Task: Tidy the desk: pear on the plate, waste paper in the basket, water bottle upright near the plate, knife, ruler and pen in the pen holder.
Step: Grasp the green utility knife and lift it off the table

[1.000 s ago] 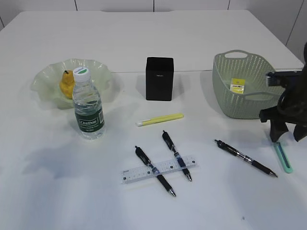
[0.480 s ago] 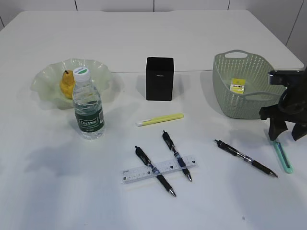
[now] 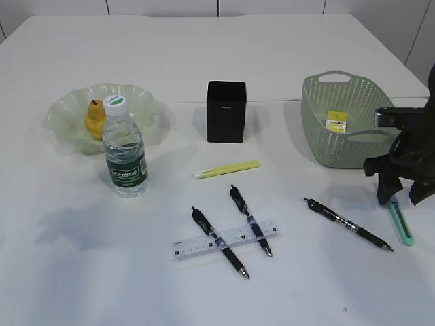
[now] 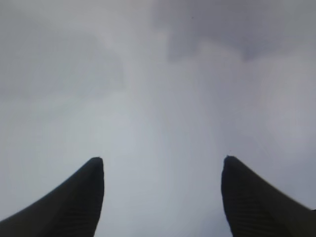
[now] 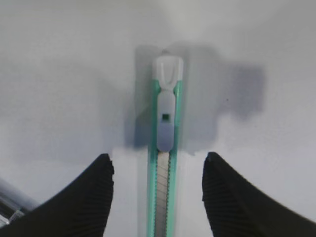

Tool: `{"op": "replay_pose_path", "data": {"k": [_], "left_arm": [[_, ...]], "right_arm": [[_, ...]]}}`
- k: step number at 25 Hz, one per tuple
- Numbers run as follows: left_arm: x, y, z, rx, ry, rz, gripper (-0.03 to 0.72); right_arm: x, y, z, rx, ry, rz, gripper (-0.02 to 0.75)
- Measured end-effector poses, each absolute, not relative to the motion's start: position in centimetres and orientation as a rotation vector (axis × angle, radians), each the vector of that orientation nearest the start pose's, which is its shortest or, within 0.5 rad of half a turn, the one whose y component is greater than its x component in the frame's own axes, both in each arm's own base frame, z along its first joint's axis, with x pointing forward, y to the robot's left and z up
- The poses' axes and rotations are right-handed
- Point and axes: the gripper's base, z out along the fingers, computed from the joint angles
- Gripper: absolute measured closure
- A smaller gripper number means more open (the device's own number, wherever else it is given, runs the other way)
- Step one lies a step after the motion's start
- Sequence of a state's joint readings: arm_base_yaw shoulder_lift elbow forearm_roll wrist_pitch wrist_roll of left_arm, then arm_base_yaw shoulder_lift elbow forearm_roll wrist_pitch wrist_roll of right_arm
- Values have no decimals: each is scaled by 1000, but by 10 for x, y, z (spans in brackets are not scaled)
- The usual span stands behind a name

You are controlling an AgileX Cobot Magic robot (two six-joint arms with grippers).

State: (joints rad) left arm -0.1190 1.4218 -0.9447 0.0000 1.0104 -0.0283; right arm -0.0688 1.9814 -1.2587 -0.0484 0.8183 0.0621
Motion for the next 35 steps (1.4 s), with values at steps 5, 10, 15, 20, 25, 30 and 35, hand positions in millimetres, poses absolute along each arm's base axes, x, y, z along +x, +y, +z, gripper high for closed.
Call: {"op": "replay_pose_path", "data": {"k": [5,10,15,20,25,30,35], "left_arm": [[250,-31,243,125,2970,-42,167],[250,-32,243,123,2970,-47,167],[250,-32,243,121,2970,-50,167],[250,-32,243,121,2970,-50,167],[250,-32,243,121,2970,-50,167],[250,-32,243,121,2970,-50,167],[250,-32,243,121,2970,-50,167]], "right_arm": [[378,-29,139,151,3028,-57,309],[381,-29,132,152,3043,-57,309],[382,-30,131,154,3043,-57,309],[382,-29,125,161,3063,-50,309],[382,-29,124,165,3064,-45,341],[382,-29,124,175,3066,-45,570],[381,-29,124,179,3077,-45,633]]}}
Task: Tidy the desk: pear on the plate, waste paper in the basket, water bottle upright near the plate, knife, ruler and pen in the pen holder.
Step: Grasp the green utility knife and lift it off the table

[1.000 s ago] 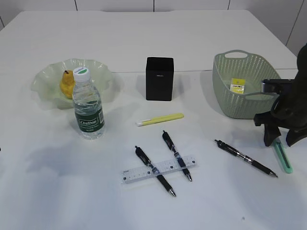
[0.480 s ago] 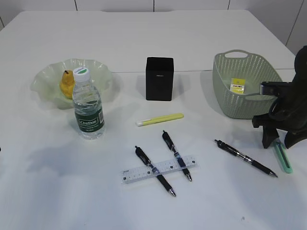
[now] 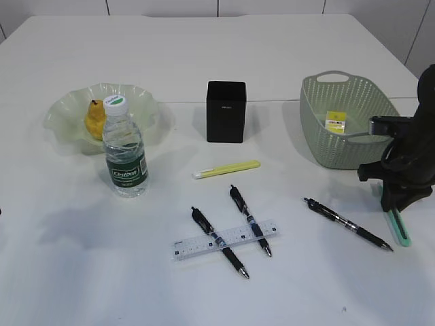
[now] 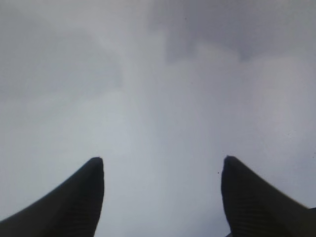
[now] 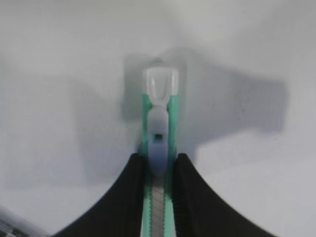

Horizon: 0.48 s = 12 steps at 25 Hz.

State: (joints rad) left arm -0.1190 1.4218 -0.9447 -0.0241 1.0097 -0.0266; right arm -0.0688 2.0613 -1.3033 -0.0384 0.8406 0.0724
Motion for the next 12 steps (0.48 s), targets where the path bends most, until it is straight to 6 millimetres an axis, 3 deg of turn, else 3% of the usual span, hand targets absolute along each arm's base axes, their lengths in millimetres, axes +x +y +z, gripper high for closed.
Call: {"op": "replay_pose_path", "data": {"k": [5,12], "left_arm": [[250,-32,243,121,2970,-50,167],[250,-32,243,120,2970,-51,167]], "right_arm": [[380,-29,126,180,3089,-46,633],[379,-29,144,180,3052,-46,633]]}}
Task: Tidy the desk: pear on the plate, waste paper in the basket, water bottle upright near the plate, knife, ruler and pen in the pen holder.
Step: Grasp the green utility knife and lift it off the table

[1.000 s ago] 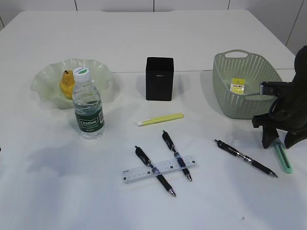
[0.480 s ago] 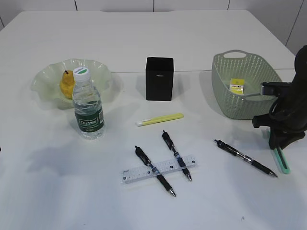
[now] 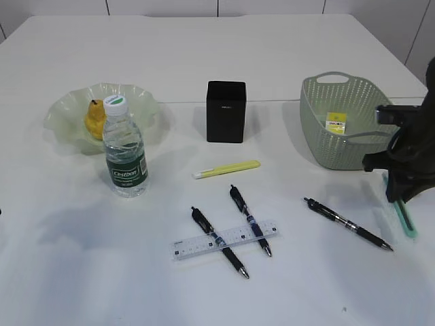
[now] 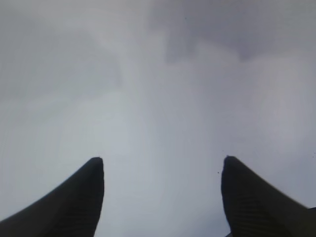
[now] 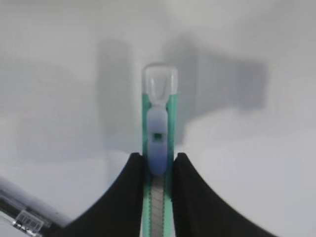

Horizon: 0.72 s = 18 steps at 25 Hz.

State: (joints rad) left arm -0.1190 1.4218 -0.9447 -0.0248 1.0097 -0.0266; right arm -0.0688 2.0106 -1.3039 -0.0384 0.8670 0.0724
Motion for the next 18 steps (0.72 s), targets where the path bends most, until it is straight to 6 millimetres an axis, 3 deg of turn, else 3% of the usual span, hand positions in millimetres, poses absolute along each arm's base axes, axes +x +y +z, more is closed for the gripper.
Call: {"op": "replay_pose_path", "data": {"k": [18], "left_arm": [[250,-32,243,120,2970,-51,167]], "right_arm": [[362,-28,216,165,2930,-52,635]]}}
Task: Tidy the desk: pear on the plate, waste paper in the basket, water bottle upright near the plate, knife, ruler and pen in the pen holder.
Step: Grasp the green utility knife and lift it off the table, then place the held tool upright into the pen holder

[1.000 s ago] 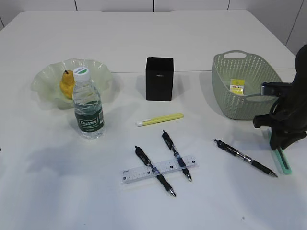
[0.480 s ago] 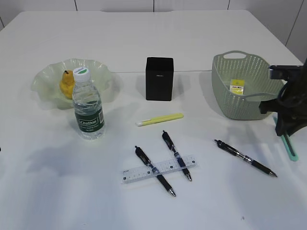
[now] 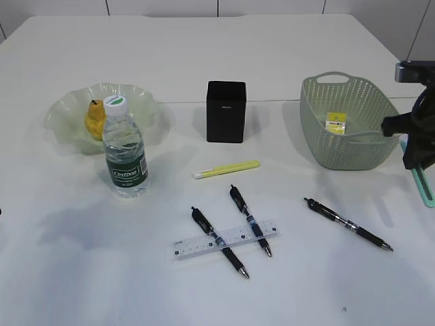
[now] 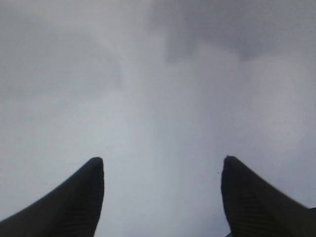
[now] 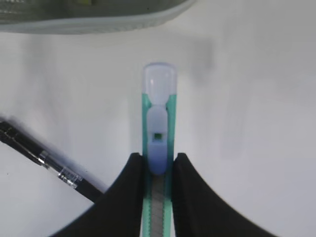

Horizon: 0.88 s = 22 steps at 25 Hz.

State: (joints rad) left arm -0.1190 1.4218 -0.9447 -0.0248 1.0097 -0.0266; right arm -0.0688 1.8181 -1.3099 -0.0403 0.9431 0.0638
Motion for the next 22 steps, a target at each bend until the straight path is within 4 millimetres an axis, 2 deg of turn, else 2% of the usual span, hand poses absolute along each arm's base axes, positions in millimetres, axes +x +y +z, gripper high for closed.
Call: {"op": "replay_pose_path", "data": {"k": [9,14,18,22], "left_arm": [[250,-32,243,120,2970,-51,167],[250,-32,243,120,2968,-51,167],[250,-32,243,120,2966,-52,167],[251,-32,243,120,2963,-52,167]], "right_arm": [[346,-27,258,147,2835,-55,635],[337,-24,275,125,2808,-28,635],[331,-11,287,20,2783,-2,635],[329,16,290,-136,2769,16,635]]}}
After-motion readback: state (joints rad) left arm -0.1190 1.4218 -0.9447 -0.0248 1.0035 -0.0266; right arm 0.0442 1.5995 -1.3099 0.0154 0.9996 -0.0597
